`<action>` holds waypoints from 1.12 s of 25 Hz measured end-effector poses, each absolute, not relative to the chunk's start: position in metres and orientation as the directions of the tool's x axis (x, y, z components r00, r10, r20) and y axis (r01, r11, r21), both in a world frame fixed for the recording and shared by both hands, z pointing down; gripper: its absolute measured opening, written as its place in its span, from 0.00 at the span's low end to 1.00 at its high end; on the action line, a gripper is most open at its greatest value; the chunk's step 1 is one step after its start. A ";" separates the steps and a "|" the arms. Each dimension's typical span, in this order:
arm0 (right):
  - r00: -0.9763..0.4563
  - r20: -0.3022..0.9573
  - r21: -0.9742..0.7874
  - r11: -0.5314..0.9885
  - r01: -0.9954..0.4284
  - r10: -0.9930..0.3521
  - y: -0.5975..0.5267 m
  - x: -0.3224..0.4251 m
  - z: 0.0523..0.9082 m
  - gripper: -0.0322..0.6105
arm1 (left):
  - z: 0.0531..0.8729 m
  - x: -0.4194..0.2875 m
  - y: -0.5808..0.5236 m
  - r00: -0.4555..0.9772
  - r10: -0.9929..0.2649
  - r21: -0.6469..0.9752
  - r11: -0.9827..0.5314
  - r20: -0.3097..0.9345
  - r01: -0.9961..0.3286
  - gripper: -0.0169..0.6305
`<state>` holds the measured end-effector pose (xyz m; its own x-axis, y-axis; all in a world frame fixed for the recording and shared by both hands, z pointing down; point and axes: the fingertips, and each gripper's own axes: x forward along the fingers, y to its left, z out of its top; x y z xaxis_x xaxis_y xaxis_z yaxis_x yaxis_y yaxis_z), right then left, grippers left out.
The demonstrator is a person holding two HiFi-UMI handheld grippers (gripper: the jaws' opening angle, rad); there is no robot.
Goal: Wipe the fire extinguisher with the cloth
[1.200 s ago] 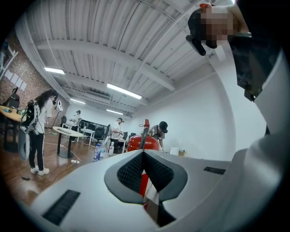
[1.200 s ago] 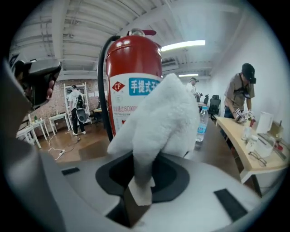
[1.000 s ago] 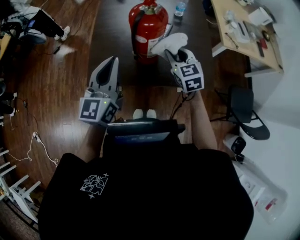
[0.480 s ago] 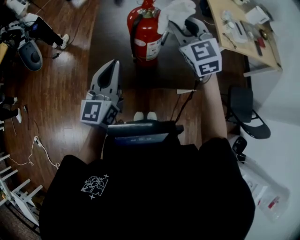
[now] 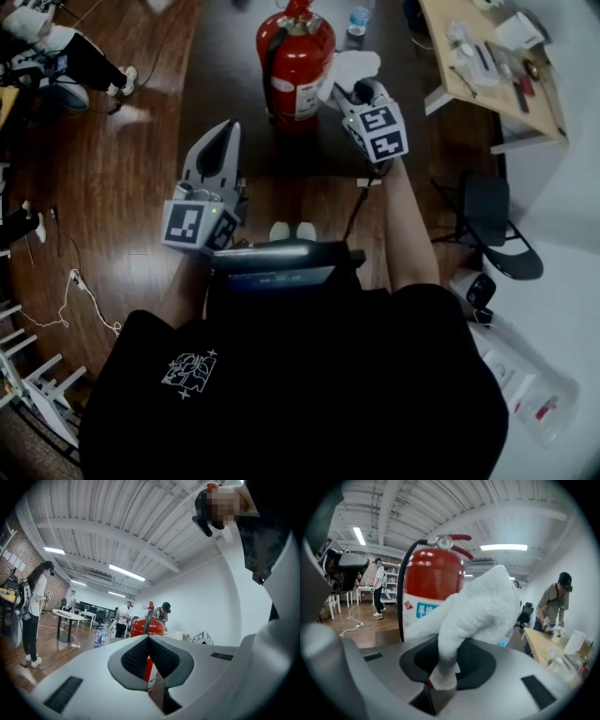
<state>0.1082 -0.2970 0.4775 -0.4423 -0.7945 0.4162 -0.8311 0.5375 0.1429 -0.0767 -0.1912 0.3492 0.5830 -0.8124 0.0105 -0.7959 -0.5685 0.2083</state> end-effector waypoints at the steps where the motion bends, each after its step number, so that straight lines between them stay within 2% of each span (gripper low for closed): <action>1: -0.451 0.442 0.109 0.545 -0.831 -0.776 -0.295 0.106 0.496 0.21 | 0.349 -0.077 -0.191 0.583 -0.813 0.208 -0.568 0.011 -0.796 0.03; 5: -0.475 0.515 0.025 0.566 -0.824 -0.714 -0.284 0.101 0.544 0.21 | 0.347 -0.075 -0.191 0.583 -0.812 0.205 -0.570 0.007 -0.796 0.03; 9: -0.463 0.502 0.044 0.556 -0.830 -0.731 -0.284 0.108 0.536 0.21 | 0.347 -0.075 -0.191 0.585 -0.811 0.204 -0.572 0.004 -0.795 0.03; 18: -0.446 0.202 0.101 0.472 -0.876 -0.872 -0.320 0.155 0.372 0.21 | 0.347 -0.071 -0.191 0.595 -0.804 0.204 -0.581 0.006 -0.788 0.03; 22: -0.412 0.145 0.145 0.432 -0.890 -0.899 -0.349 0.144 0.336 0.21 | 0.347 -0.071 -0.190 0.597 -0.802 0.203 -0.583 0.005 -0.786 0.03; 25: -0.394 0.154 0.155 0.416 -0.896 -0.906 -0.364 0.129 0.337 0.21 | 0.347 -0.073 -0.191 0.593 -0.806 0.204 -0.579 0.006 -0.789 0.03; 28: -0.378 0.225 0.149 0.415 -0.898 -0.898 -0.367 0.119 0.372 0.21 | 0.345 -0.074 -0.190 0.589 -0.808 0.206 -0.576 0.000 -0.791 0.03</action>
